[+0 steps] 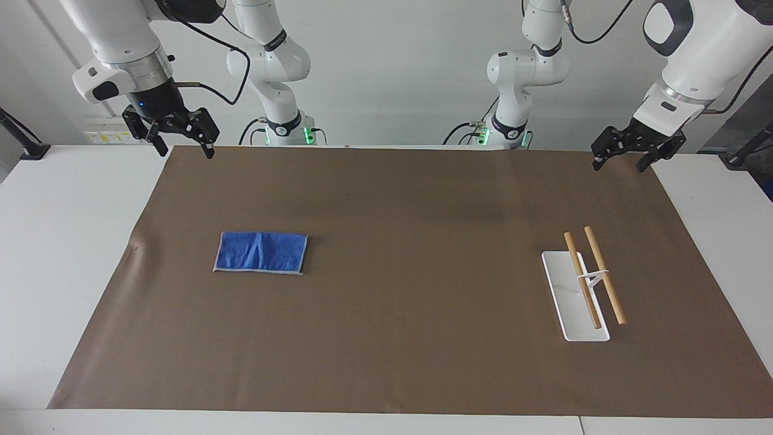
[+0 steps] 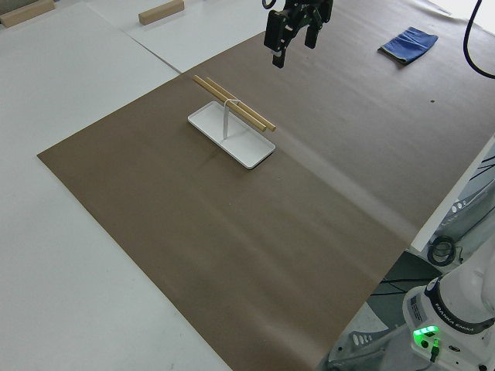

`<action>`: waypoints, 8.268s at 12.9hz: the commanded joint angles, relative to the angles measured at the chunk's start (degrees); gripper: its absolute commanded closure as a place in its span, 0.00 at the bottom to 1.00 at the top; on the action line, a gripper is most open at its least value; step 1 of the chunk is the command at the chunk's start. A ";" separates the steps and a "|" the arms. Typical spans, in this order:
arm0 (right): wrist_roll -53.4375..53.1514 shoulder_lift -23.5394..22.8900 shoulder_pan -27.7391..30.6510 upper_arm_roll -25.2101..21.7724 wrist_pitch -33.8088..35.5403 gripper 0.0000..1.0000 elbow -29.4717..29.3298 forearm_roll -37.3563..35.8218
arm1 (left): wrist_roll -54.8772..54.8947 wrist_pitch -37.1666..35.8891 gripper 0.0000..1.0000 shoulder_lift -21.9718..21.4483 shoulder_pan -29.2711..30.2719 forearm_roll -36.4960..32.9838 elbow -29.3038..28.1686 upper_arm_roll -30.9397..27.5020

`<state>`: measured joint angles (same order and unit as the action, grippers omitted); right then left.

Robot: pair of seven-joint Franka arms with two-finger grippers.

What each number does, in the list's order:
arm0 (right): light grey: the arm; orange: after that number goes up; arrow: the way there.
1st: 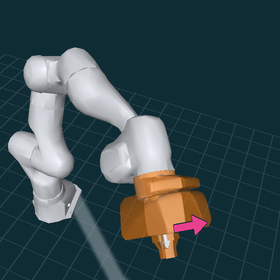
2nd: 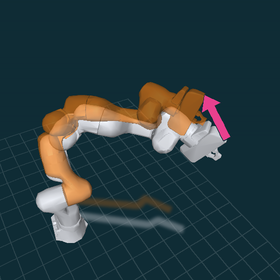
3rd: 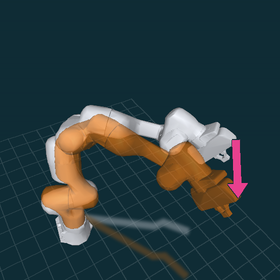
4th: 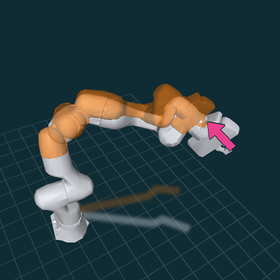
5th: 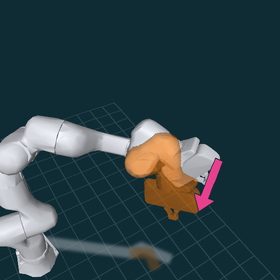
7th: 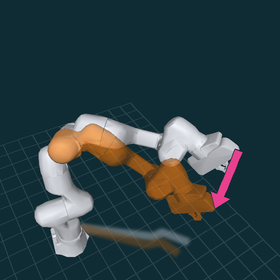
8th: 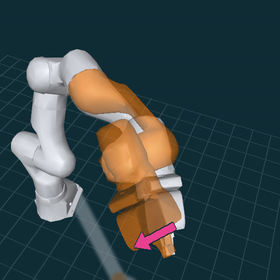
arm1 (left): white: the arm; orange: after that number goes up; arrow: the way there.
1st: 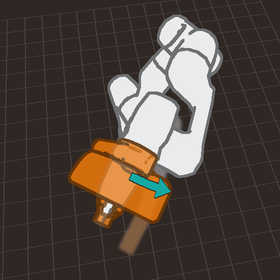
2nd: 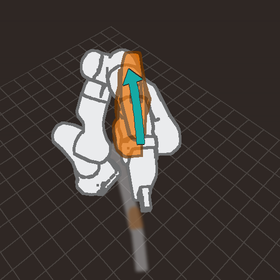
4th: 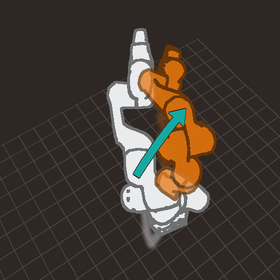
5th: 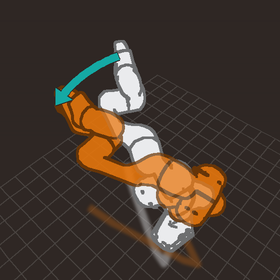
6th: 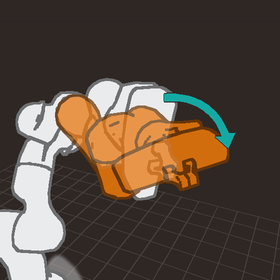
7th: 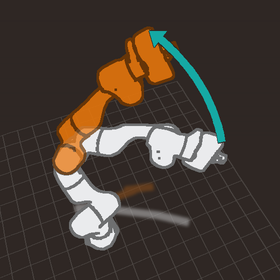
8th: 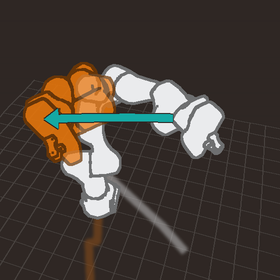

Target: Right arm passes towel to left arm to hang

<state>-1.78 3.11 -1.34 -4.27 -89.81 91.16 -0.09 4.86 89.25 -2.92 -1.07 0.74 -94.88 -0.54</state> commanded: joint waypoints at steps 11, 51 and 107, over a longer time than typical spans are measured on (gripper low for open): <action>0.28 2.60 0.90 0.40 0.07 0.00 3.85 -0.79 | -0.73 -0.48 0.00 -1.03 -0.07 -1.44 -0.92 0.10; 4.42 -12.07 -3.05 0.84 -63.92 1.00 43.93 -0.87 | -0.73 -0.48 0.00 -1.03 -0.07 -1.44 -0.92 0.10; 28.59 -6.36 -13.60 24.22 -53.45 1.00 17.30 99.85 | -67.35 38.12 1.00 -13.07 -12.48 45.32 -26.41 1.77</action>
<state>24.82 -3.86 -14.90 19.67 -142.04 108.07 97.81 -61.66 129.21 -14.38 -15.32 46.05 -119.78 1.46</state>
